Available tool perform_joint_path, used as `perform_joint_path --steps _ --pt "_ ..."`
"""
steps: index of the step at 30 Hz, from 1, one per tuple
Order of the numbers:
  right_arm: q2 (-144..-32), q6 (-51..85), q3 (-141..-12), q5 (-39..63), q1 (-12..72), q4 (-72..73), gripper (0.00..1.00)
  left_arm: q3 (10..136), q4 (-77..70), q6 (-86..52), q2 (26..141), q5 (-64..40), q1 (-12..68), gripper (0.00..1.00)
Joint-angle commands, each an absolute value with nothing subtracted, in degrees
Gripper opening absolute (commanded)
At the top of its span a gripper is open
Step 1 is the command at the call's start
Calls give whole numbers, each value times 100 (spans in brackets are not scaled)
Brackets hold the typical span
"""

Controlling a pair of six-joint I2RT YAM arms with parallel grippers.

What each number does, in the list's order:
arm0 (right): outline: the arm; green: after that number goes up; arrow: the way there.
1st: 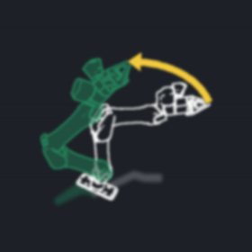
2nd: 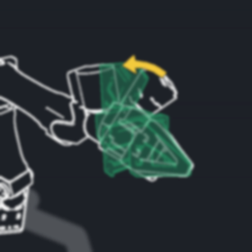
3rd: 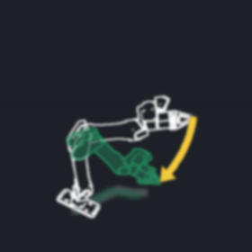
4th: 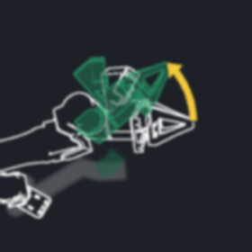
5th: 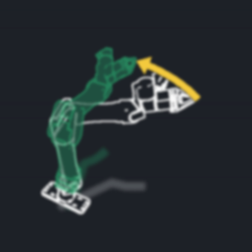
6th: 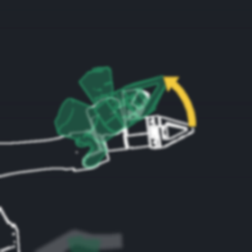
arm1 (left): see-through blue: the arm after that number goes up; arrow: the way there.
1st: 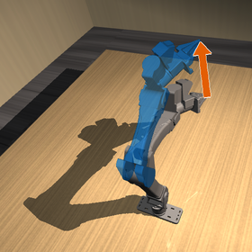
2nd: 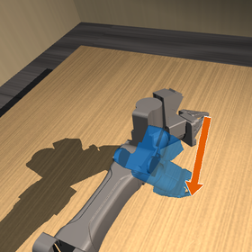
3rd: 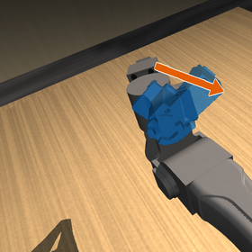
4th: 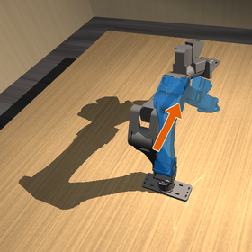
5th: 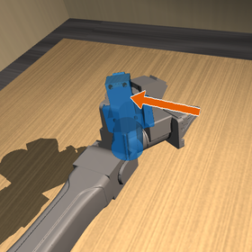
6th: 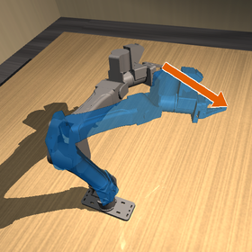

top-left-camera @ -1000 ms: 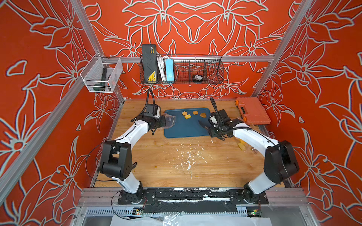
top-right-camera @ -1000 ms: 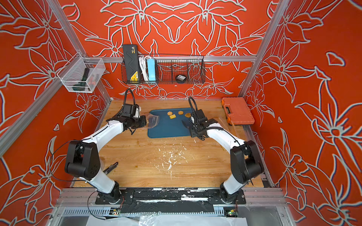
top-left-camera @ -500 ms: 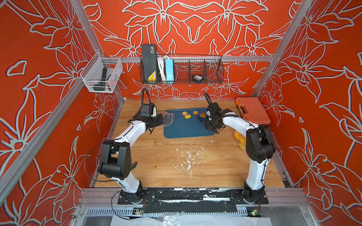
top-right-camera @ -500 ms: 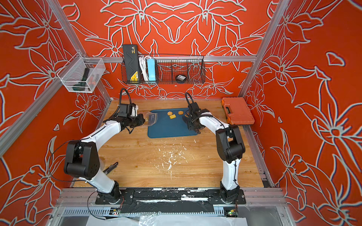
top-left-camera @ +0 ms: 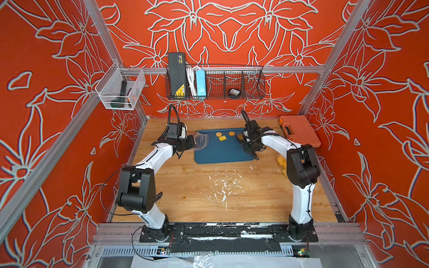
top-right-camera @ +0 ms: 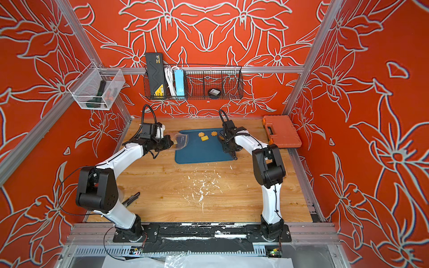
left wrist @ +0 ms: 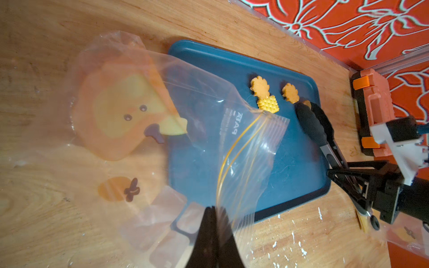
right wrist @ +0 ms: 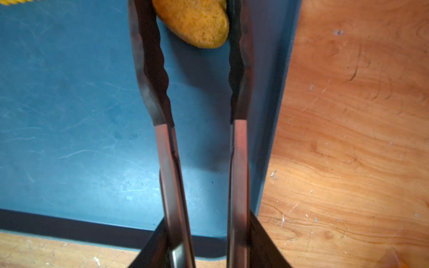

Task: Put the cookies into a resealable bag to prevent moisture
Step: Pick up the cookie from the tray, then place the cookie in the ziploc bag.

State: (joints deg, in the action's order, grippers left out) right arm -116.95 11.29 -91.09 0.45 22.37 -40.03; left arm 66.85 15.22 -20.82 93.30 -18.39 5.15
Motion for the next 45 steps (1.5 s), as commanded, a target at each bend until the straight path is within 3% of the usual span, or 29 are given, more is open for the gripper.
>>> perform_joint_path --steps 1,7,18,30,45 --pt "-11372 1075 -9008 -50 2204 -4069 42 6689 1407 -2047 9422 -2042 492 0" --pt "-10551 1202 -8227 233 2219 -3845 37 6684 1380 -2065 9484 -2215 488 0" --pt "-9317 876 -7267 1856 2396 -2830 30 6712 1389 -2065 9571 -2277 614 0" --pt "-9962 169 -8204 2264 3397 -3275 29 6741 1406 -2017 9607 -2354 650 0" --pt "-11115 33 -9372 2241 3717 -4113 26 6699 1336 -1980 9520 -2506 668 0"
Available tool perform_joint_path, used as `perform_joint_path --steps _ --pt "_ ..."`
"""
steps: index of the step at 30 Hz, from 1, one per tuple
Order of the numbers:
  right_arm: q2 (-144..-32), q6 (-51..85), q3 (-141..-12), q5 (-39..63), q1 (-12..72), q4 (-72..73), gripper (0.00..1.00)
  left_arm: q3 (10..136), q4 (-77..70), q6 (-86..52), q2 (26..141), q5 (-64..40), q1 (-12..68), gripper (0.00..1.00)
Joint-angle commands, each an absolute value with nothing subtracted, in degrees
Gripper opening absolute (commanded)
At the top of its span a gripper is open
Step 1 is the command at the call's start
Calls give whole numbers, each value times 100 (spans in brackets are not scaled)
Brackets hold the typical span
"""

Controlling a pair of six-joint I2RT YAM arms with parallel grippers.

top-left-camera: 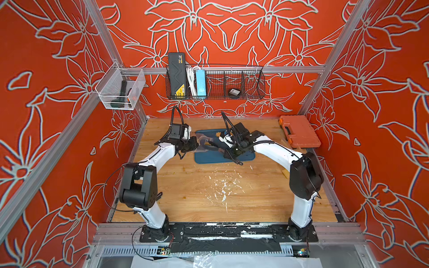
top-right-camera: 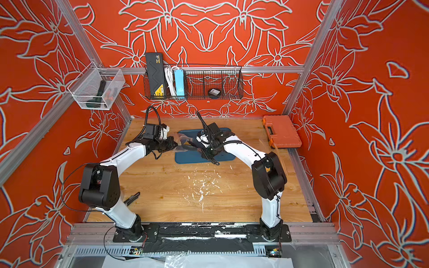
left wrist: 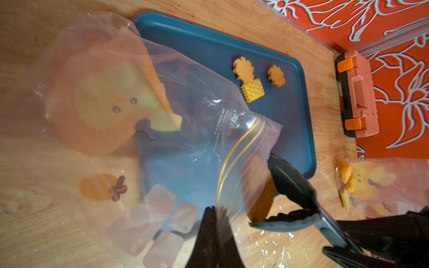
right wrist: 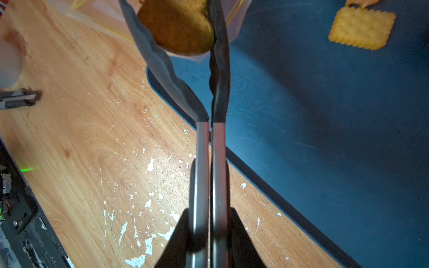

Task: Put the cookies into a resealable bag to prevent moisture
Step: Place the cookie in the ziploc bag, then pick up the cookie from the tray.

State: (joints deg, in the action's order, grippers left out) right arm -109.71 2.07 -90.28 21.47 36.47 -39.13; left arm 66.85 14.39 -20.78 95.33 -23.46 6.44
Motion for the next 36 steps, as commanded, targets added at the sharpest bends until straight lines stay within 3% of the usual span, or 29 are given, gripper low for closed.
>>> perform_joint_path --steps 1,5,8,12,23,27,30,36 --pt "-11220 20 -9502 2290 3724 -4146 26 6693 1319 -1972 9497 -2537 668 0" --pt "-11626 73 -10052 2364 3735 -4271 28 6663 1274 -1951 9448 -2594 668 0" --pt "-11724 146 -10266 2382 3735 -4267 44 6653 1296 -1951 9439 -2560 668 0" --pt "-11598 196 -10202 2448 3735 -4198 52 6653 1317 -1925 9422 -2526 668 0" --pt "-9936 244 -8354 2270 3724 -3322 46 6680 1441 -1955 9449 -2227 637 0" --pt "-9292 505 -7539 1207 3677 -2993 45 6649 1459 -2004 9378 -2027 594 0" --pt "-9332 761 -7412 500 3448 -3120 43 6575 1369 -2087 9267 -1934 520 0" --pt "-10115 598 -8006 96 3305 -3454 43 6495 1200 -2180 9116 -1938 471 0"
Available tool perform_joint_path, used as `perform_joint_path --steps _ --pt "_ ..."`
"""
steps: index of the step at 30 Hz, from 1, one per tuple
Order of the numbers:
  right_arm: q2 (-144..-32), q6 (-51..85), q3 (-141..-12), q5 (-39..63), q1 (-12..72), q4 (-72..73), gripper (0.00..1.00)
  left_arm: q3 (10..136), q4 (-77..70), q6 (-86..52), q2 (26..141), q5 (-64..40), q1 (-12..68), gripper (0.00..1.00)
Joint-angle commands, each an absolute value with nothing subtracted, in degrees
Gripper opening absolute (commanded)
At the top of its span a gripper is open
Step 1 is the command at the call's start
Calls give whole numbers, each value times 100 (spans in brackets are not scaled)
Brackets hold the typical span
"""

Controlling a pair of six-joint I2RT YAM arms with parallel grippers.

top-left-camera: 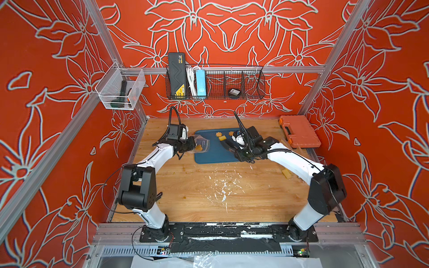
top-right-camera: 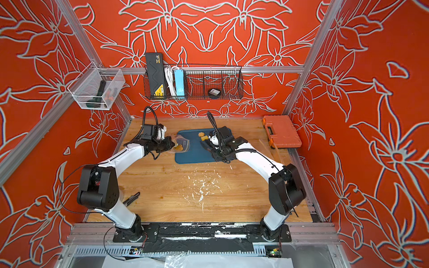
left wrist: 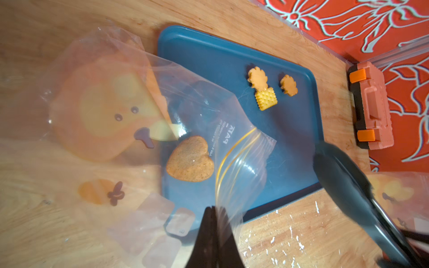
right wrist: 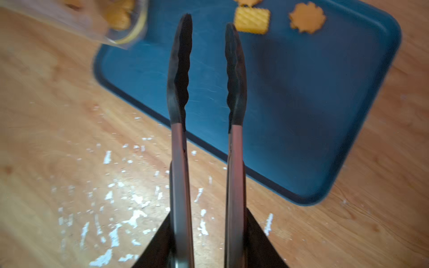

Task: Put the cookies into a resealable bag to prevent moisture
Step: Pick up the cookie from the tray.

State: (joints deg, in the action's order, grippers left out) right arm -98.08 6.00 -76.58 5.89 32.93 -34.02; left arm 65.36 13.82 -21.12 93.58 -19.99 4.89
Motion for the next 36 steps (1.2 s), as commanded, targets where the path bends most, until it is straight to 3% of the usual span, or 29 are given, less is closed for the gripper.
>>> perform_joint_path --steps 1,5,9,12,16,24,26,29,36 --pt "-10218 598 -8100 32 3305 -3494 43 6511 1154 -2215 9133 -1930 474 0" --pt "-10673 550 -8450 -118 3298 -3532 45 7049 1383 -2406 9387 -1789 423 0" --pt "-11007 502 -8748 -176 3296 -3583 53 7345 1323 -2536 9559 -1802 422 0" --pt "-11257 467 -9001 -159 3293 -3677 59 7293 1202 -2513 9611 -1834 422 0" --pt "-11563 405 -9356 -80 3294 -3746 61 7098 1090 -2443 9582 -1848 422 0" --pt "-12338 378 -10300 -137 3278 -4133 57 7121 1153 -2372 9663 -1908 396 0" --pt "-12376 387 -10342 -206 3278 -4179 51 7187 1228 -2317 9736 -2004 391 0" --pt "-12117 428 -10032 -211 3278 -3968 44 7198 1233 -2311 9782 -2069 396 0" --pt "-10893 566 -8868 -430 3287 -3387 40 7280 1317 -2287 9909 -2242 396 0"
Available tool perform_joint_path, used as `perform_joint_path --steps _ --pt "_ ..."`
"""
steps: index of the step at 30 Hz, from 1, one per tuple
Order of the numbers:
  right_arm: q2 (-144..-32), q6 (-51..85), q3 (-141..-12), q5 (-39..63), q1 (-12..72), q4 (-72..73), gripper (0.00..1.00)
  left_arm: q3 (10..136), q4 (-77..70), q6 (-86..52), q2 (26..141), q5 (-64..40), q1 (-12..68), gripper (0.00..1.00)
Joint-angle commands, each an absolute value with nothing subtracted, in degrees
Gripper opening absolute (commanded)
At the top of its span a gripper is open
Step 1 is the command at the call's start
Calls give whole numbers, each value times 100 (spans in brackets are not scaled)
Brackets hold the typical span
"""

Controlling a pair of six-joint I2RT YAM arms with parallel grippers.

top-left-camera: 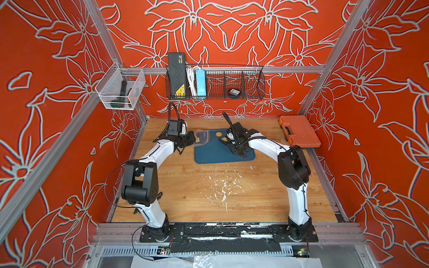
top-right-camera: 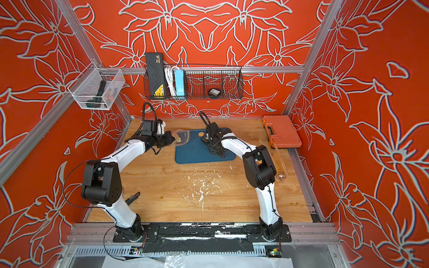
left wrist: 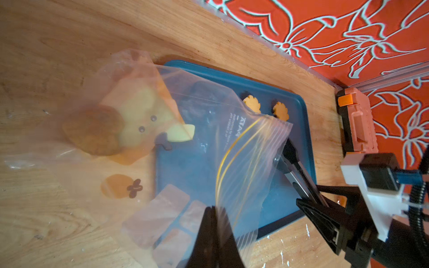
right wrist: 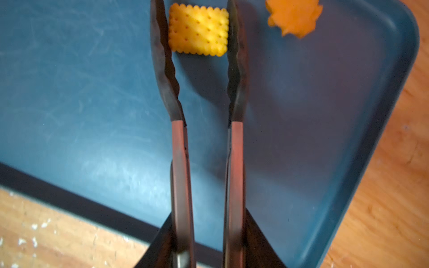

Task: Put the cookies into a resealable bag to prevent moisture
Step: Pick up the cookie from the tray, then place the cookie in the ziploc bag.

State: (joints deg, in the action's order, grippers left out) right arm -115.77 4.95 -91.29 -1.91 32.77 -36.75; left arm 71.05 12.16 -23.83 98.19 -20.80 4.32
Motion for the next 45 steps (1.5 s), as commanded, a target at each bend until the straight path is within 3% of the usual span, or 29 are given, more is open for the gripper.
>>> perform_joint_path --steps 1,11,17,25,31,35,42,45 --pt "-10664 630 -8690 -492 3296 -3312 39 7303 1335 -2285 9947 -2285 393 0" --pt "-9668 620 -8087 620 3606 -2575 34 7313 1292 -2292 10012 -2505 404 0" --pt "-10091 705 -8485 1465 3702 -2411 33 7321 1275 -2271 10062 -2618 413 0" --pt "-10973 635 -9333 1470 3727 -2758 33 7295 1195 -2286 10099 -2812 448 0" --pt "-11328 607 -9588 1789 3732 -2818 39 7269 1151 -2278 10072 -2864 450 0" --pt "-11279 587 -9629 2045 3735 -2788 52 7269 1146 -2281 10100 -2896 457 0" --pt "-10836 581 -9239 2094 3735 -2612 55 7269 1151 -2285 10099 -2887 466 0" --pt "-10387 609 -8711 1726 3726 -2409 51 7281 1203 -2281 10060 -2740 466 0"
